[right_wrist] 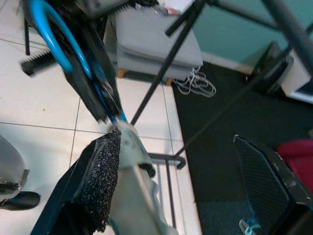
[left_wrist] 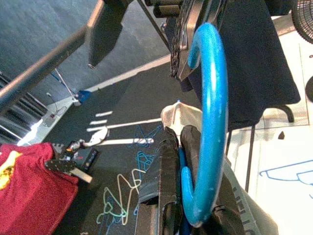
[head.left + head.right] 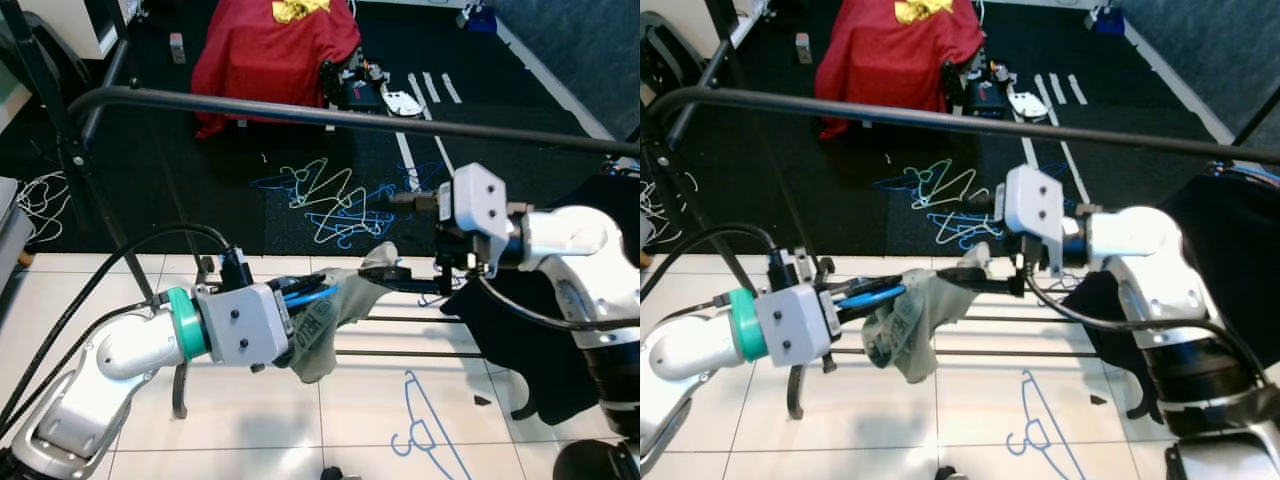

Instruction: Hang hanger

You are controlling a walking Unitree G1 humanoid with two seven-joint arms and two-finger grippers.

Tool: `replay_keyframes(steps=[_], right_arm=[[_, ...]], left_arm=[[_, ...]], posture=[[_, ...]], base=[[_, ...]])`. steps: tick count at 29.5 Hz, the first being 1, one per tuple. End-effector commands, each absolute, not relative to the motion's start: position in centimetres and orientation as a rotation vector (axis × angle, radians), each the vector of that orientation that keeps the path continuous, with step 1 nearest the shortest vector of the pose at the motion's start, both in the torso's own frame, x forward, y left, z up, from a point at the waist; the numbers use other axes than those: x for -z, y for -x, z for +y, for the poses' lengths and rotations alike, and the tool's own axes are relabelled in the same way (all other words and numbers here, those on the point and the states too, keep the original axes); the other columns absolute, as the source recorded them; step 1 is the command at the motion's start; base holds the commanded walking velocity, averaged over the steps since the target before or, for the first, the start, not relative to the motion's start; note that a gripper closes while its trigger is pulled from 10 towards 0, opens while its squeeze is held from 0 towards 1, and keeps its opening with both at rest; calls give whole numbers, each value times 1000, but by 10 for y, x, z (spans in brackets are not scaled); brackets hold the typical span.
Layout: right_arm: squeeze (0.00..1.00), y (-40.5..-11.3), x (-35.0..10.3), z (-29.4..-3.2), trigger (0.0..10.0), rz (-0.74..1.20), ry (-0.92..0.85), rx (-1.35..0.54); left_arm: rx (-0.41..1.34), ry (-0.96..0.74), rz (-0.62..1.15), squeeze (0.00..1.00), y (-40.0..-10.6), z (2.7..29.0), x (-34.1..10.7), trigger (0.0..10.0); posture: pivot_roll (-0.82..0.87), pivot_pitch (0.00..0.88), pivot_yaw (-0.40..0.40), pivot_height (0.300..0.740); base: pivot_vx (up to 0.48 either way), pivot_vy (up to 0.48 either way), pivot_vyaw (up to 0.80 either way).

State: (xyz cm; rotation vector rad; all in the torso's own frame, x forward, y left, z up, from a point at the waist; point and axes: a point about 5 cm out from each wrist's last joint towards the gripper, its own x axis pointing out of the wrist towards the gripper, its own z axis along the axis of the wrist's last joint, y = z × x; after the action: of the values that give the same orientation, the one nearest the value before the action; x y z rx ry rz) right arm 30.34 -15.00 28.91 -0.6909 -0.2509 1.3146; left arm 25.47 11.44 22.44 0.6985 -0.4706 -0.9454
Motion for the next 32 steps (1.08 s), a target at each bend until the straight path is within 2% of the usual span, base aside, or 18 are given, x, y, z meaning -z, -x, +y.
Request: replay_keyframes(steps=[1,6,12,15,22,32], right_arm=[[0,-300,-289,-149,10000,-247,685,-1345],[0,-293,-256,-160,10000,-70,751,-1456],[0,-300,-237,-162,10000,-24,862,-1440],[0,-310,-231,-156,10000,-62,928,-1396],[0,-328,-245,-130,10000,-245,884,-1297],[0,-321,-255,-128,10000,-290,922,-1361]], left_arm=[[953,-717,-485,0,-254,113,-225,10000],[956,-720,-495,0,-254,113,-225,10000],[958,-717,-510,0,-253,111,-228,10000],[960,-718,-531,0,-252,110,-231,10000],[980,-727,-548,0,-246,108,-230,10000],[980,-701,-519,0,-243,103,-218,10000]], posture=[[-37,49,35,740],[-39,52,36,740],[-36,55,36,740],[-29,57,36,740],[-13,62,27,740],[-29,84,0,740]], base=[[0,0,0],[0,0,0],[0,0,0],[0,0,0],[0,0,0],[0,0,0]])
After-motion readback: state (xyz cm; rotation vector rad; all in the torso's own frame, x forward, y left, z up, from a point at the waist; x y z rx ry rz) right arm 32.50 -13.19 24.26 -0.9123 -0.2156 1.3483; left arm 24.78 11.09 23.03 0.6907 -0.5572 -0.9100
